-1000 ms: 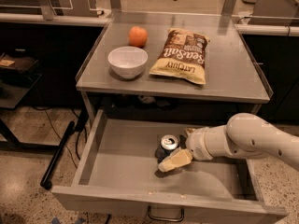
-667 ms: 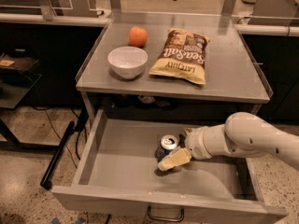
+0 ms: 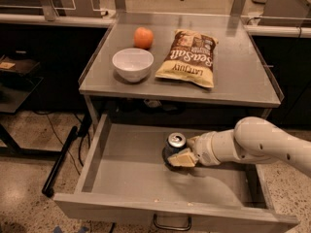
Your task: Pick pepsi can from top drawer and place on counter
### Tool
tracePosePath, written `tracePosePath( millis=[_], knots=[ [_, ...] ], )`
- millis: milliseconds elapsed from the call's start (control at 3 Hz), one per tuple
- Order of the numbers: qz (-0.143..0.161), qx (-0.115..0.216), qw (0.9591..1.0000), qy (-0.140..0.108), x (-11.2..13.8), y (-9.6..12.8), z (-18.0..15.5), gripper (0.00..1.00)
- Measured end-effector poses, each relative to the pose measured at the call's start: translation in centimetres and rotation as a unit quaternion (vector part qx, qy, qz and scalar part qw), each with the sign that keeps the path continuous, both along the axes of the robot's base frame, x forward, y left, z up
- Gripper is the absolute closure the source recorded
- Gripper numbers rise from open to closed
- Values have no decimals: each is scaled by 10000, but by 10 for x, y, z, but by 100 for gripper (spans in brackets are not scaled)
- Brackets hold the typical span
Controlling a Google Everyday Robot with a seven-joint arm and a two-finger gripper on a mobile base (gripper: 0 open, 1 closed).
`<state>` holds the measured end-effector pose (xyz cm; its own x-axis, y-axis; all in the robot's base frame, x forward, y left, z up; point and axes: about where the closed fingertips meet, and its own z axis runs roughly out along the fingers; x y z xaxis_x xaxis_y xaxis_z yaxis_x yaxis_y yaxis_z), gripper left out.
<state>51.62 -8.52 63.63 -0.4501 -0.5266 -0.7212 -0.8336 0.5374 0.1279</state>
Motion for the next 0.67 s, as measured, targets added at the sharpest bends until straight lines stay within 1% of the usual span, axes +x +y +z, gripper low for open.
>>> tracePosePath(
  millis=[333,667],
  knots=[
    [0,0,10000,0,0,0,0,80],
    [0,1,10000,0,0,0,0,100]
  ],
)
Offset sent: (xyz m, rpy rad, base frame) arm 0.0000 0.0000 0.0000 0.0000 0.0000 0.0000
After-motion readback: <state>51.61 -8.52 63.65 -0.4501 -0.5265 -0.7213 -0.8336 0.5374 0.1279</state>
